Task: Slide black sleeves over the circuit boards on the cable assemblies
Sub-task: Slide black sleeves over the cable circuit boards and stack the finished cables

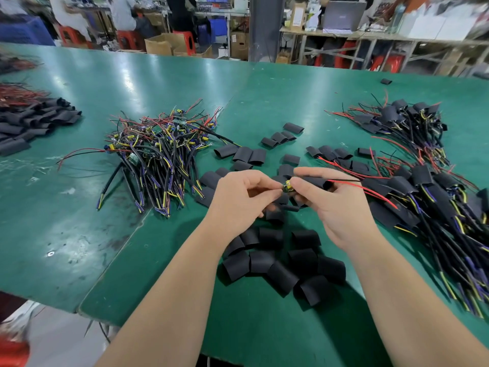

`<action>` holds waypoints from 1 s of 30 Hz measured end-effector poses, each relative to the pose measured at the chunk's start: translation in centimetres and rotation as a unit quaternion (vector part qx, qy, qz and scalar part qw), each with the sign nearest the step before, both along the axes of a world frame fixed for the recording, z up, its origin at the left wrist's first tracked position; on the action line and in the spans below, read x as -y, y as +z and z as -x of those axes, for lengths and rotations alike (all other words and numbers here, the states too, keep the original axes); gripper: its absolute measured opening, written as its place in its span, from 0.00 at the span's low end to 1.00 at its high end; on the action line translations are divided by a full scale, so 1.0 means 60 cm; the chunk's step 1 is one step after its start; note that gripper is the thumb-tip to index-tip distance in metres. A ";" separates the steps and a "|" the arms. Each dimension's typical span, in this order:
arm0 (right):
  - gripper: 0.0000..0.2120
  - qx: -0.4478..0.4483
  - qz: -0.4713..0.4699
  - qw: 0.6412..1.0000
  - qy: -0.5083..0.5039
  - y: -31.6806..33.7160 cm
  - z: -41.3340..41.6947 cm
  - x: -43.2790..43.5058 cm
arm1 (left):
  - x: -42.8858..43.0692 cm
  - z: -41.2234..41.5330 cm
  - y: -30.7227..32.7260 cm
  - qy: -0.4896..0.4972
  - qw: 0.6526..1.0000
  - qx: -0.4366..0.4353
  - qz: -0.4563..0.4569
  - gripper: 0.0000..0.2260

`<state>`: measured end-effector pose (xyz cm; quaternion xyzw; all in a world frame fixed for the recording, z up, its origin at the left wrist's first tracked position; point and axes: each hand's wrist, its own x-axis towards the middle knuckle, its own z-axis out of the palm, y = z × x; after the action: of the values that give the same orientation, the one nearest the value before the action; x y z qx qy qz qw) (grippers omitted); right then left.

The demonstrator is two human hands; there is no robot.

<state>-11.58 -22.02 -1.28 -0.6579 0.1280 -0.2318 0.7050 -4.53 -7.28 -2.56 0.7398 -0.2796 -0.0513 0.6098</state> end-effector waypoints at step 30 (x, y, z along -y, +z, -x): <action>0.17 0.069 -0.128 0.988 0.052 0.015 0.003 0.007 | -0.003 0.005 0.017 0.004 0.994 0.057 0.093 0.09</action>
<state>-11.75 -22.45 -0.37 -0.5506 0.0735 -0.2218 0.8014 -4.83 -7.10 -1.52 0.6830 -0.3145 0.0199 0.6589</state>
